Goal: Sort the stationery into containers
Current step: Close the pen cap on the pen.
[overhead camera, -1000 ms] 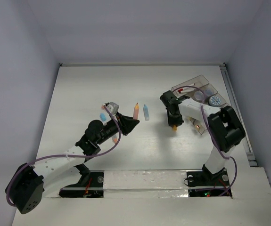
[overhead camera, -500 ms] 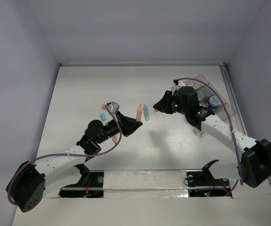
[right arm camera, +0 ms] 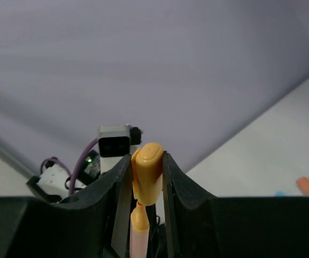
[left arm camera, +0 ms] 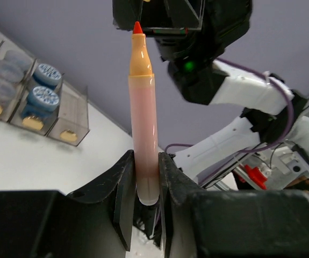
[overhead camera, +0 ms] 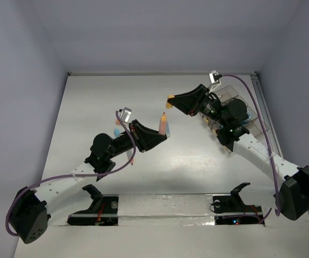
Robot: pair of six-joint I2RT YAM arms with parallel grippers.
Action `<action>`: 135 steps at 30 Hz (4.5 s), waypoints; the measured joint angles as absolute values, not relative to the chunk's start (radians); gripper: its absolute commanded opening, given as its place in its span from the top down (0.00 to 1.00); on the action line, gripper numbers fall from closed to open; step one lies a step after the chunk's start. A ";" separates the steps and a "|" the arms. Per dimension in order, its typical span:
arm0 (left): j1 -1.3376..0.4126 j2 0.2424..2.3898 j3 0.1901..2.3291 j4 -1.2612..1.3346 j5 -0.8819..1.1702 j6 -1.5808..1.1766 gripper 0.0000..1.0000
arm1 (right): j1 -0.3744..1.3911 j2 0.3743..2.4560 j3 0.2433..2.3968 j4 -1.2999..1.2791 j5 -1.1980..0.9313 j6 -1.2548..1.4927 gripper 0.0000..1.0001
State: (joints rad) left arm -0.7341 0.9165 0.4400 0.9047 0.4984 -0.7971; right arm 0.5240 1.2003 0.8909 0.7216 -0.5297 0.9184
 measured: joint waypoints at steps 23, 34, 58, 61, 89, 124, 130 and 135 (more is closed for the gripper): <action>-0.734 0.856 0.500 0.878 0.522 -0.828 1.00 | 0.579 1.338 0.954 1.105 -0.725 1.127 1.00; -0.734 0.837 0.500 0.836 0.523 -0.797 1.00 | 0.582 1.371 0.964 1.161 -0.742 1.182 1.00; -0.734 0.807 0.500 0.810 0.542 -0.783 1.00 | 0.582 1.377 0.976 1.161 -0.741 1.183 1.00; -0.734 0.807 0.500 0.810 0.543 -0.783 1.00 | 0.582 1.383 0.976 1.161 -0.741 1.184 1.00; -0.739 0.816 0.560 0.795 0.518 -0.764 1.00 | 0.625 1.429 0.956 1.301 -0.734 1.280 1.00; -0.746 0.771 0.706 0.317 0.600 -0.698 1.00 | 0.701 1.182 0.850 0.761 -0.632 0.955 1.00; -0.754 0.775 0.768 0.196 0.612 -0.649 1.00 | 0.735 1.145 0.793 0.788 -0.551 0.943 1.00; -0.757 0.777 0.799 0.118 0.616 -0.617 1.00 | 0.766 1.137 0.750 0.820 -0.495 0.941 1.00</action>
State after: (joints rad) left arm -0.7574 0.7773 0.7994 0.1177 0.6155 -0.6174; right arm 0.7658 1.1366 0.7502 0.8204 -0.4953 0.9409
